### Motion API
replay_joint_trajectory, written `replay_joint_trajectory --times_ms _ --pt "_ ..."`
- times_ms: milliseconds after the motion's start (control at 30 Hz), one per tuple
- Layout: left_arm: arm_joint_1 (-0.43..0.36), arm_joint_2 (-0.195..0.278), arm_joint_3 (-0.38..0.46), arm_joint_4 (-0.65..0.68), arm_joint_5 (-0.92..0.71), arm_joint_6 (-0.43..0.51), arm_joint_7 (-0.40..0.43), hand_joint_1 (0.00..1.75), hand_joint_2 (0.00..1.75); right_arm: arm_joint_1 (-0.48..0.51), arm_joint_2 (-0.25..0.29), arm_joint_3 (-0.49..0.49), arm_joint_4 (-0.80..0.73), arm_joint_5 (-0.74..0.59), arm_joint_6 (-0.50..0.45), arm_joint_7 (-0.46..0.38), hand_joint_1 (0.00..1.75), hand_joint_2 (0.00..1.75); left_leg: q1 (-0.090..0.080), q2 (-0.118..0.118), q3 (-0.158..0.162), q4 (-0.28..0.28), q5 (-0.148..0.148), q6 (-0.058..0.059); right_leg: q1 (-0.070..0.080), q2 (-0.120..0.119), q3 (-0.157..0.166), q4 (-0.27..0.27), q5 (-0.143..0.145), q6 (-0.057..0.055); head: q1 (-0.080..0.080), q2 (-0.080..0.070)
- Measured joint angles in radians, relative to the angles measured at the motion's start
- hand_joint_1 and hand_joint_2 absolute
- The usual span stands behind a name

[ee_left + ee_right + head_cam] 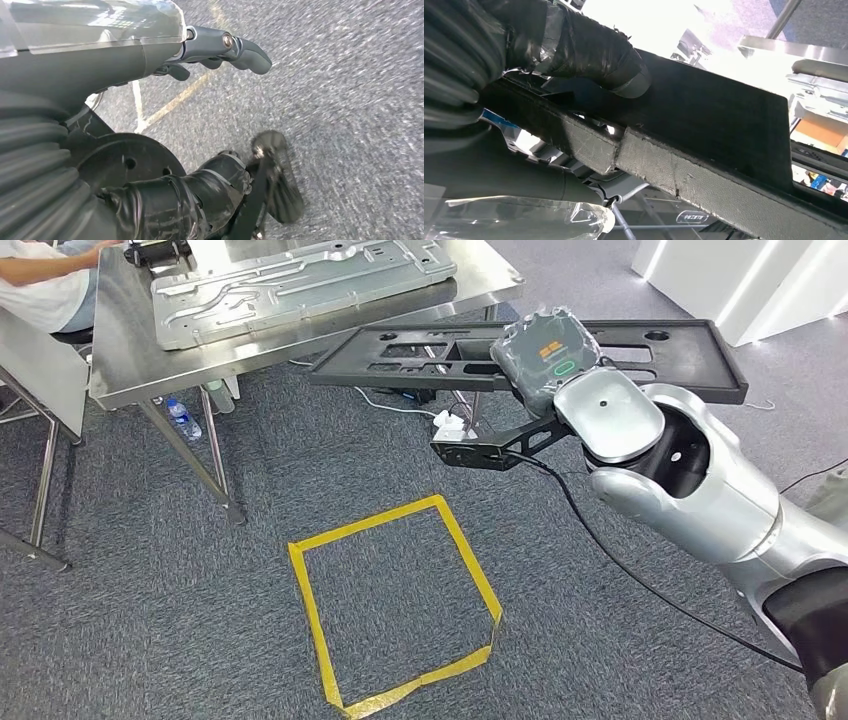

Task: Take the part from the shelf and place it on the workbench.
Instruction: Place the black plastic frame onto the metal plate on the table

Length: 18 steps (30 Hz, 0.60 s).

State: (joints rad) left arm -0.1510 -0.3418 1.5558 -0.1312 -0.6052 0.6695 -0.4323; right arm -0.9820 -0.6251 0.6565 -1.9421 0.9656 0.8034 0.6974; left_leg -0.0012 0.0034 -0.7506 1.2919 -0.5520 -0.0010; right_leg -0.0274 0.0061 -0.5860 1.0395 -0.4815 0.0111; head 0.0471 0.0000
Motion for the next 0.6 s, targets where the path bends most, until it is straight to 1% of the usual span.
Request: replay_joint_trajectory --times_ms 33,67,100,133,167,233,267,300,333,367,433,467,500,533,567,600 --pt "0.0 0.0 0.0 0.0 0.0 0.0 0.0 0.0 1.75 0.0 0.002 0.0 0.0 -0.002 -0.001 0.0 1.75 1.75 -0.001 -0.001 0.013 -0.052 0.045 0.007 0.002 0.002 0.01 0.0 -0.007 0.0 0.0 0.0" --pt "0.0 0.0 0.0 0.0 -0.001 -0.002 0.0 0.0 1.75 0.0 0.003 0.001 0.0 -0.003 -0.001 0.0 1.75 1.75 -0.004 -0.003 0.037 -0.121 0.089 0.017 0.004 0.003 0.019 -0.002 -0.014 0.0 0.0 0.0" --pt "0.0 0.001 0.0 0.0 -0.001 -0.003 0.0 0.0 1.75 -0.001 0.004 0.001 0.0 -0.003 -0.002 0.0 1.75 1.75 -0.007 -0.004 0.062 -0.18 0.117 0.028 0.006 0.004 0.027 -0.004 -0.02 0.002 0.001 0.0" --pt "0.0 0.001 0.0 0.0 -0.001 -0.004 0.0 0.0 1.75 -0.002 0.005 0.002 0.0 -0.003 -0.002 0.0 1.75 1.75 -0.011 -0.005 0.084 -0.226 0.13 0.037 0.005 0.006 0.033 -0.008 -0.024 0.006 0.0 0.0" --pt "0.0 0.002 0.0 0.0 -0.001 -0.004 0.0 0.0 1.75 -0.001 0.006 0.003 0.0 -0.003 -0.003 0.0 1.75 1.75 -0.015 -0.006 0.096 -0.252 0.127 0.045 0.004 0.007 0.037 -0.011 -0.024 0.012 0.0 0.0" --pt "0.0 0.003 0.0 0.0 -0.002 -0.005 0.0 0.0 1.75 0.003 0.007 0.006 0.001 -0.004 -0.004 0.0 1.75 1.75 -0.018 -0.004 0.118 -0.279 0.117 0.055 0.002 0.007 0.047 -0.015 -0.018 0.024 -0.001 0.0" --pt "0.001 0.002 0.0 0.0 -0.002 -0.005 0.0 0.0 1.75 0.005 0.007 0.006 0.001 -0.005 -0.004 0.0 1.75 1.75 -0.017 -0.004 0.133 -0.293 0.116 0.059 0.001 0.005 0.051 -0.008 -0.018 0.027 0.001 0.0" --pt "0.002 0.002 0.0 0.0 -0.002 -0.005 0.0 0.0 1.75 0.004 0.007 0.007 0.001 -0.005 -0.004 0.0 1.75 1.75 -0.015 -0.004 0.15 -0.304 0.115 0.062 0.001 0.002 0.046 0.009 -0.022 0.03 0.001 0.0" --pt "0.002 0.001 0.0 0.0 -0.002 -0.005 0.0 0.0 1.75 0.002 0.008 0.007 0.001 -0.005 -0.004 0.0 1.75 1.75 -0.013 -0.005 0.168 -0.313 0.113 0.066 0.0 0.0 0.029 0.045 -0.034 0.032 0.003 0.0" --pt "0.001 0.001 0.0 0.0 -0.002 -0.006 0.001 0.0 1.75 0.0 0.008 0.007 0.001 -0.005 -0.005 0.0 1.75 1.75 -0.011 -0.005 0.179 -0.318 0.109 0.068 -0.001 -0.001 -0.002 0.098 -0.051 0.035 0.005 0.0" --pt "0.001 0.0 0.0 0.0 -0.001 -0.006 0.001 0.0 1.75 0.0 0.008 0.008 0.002 -0.007 -0.006 0.0 1.75 1.75 -0.01 -0.006 0.195 -0.319 0.095 0.069 -0.002 -0.001 -0.081 0.209 -0.089 0.043 0.008 0.0" --pt "0.001 -0.001 0.0 0.0 0.0 -0.006 0.001 0.0 1.75 0.003 0.008 0.01 0.002 -0.009 -0.005 0.0 1.75 1.75 -0.008 -0.007 0.203 -0.318 0.087 0.066 -0.004 -0.002 -0.112 0.239 -0.096 0.047 0.009 0.0" --pt "0.002 -0.001 0.0 0.0 0.001 -0.005 0.001 0.0 1.75 0.005 0.008 0.012 0.003 -0.01 -0.004 0.0 1.75 1.75 -0.007 -0.007 0.21 -0.316 0.08 0.064 -0.006 -0.002 -0.13 0.244 -0.092 0.051 0.009 0.0" --pt "0.003 -0.001 0.0 0.0 0.002 -0.005 0.001 0.0 1.75 0.006 0.008 0.013 0.003 -0.011 -0.002 0.0 1.75 1.75 -0.005 -0.008 0.218 -0.314 0.072 0.061 -0.009 -0.003 -0.134 0.225 -0.074 0.053 0.01 0.0" --pt "0.004 -0.001 0.0 0.0 0.003 -0.004 0.001 0.0 1.75 0.005 0.008 0.014 0.003 -0.011 0.0 0.0 1.75 1.75 -0.003 -0.008 0.226 -0.31 0.063 0.057 -0.012 -0.004 -0.125 0.181 -0.04 0.057 0.011 0.0" --pt "0.004 -0.001 0.0 0.0 0.004 -0.003 0.001 0.0 1.75 0.005 0.008 0.014 0.004 -0.01 0.002 0.0 1.75 1.75 0.0 -0.009 0.235 -0.304 0.051 0.051 -0.016 -0.006 -0.109 0.119 0.006 0.061 0.012 0.0"
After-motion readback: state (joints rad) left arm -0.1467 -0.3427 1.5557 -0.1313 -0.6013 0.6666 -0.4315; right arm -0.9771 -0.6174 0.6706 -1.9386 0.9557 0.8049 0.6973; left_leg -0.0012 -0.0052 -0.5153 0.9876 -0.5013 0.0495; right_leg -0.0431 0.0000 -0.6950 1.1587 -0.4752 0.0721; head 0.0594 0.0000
